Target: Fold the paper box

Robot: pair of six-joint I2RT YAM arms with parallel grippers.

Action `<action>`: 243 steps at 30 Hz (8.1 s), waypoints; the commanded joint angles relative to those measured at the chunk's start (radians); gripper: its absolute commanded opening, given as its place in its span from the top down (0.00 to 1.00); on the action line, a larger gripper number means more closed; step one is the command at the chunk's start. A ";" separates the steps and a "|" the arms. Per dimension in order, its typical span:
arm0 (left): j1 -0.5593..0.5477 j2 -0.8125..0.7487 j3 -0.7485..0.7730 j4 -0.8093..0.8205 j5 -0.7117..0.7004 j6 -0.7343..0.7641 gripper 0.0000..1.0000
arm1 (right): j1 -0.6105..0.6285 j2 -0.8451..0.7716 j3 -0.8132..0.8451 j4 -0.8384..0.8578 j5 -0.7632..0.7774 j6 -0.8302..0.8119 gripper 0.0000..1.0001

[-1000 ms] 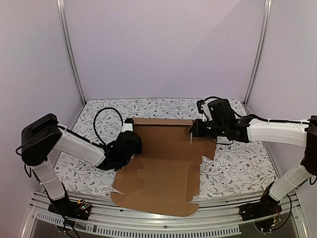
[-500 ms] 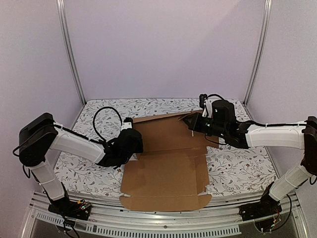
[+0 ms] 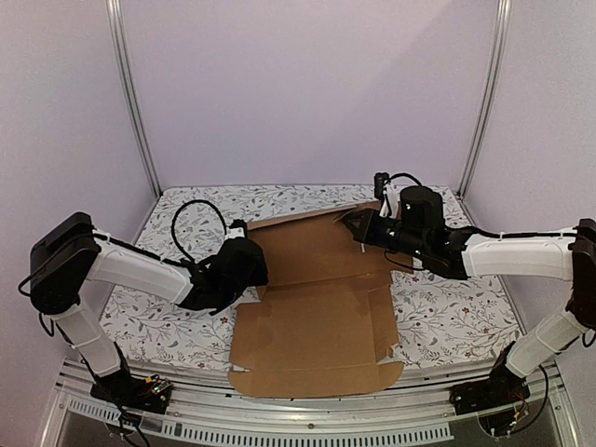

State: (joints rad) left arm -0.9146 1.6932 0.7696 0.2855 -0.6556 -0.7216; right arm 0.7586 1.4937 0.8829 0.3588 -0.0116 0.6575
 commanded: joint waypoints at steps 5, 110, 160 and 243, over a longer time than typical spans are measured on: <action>0.091 -0.074 -0.045 0.027 0.146 -0.049 1.00 | 0.005 -0.110 -0.032 -0.106 -0.024 -0.097 1.00; 0.295 -0.328 -0.126 0.180 0.600 -0.042 1.00 | 0.051 -0.500 -0.174 -0.299 -0.115 -0.270 0.83; 0.294 -0.332 -0.175 0.099 0.289 0.082 1.00 | 0.114 -0.335 -0.056 -0.439 -0.185 0.073 0.46; 0.378 -0.352 -0.195 0.327 0.840 -0.109 1.00 | 0.074 -0.215 -0.351 0.280 -0.435 0.067 0.86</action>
State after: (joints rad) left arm -0.5018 1.3968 0.5472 0.6121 0.0937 -0.8440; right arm 0.8623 1.3113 0.5304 0.8623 -0.5236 0.8169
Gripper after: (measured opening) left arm 0.019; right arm 0.102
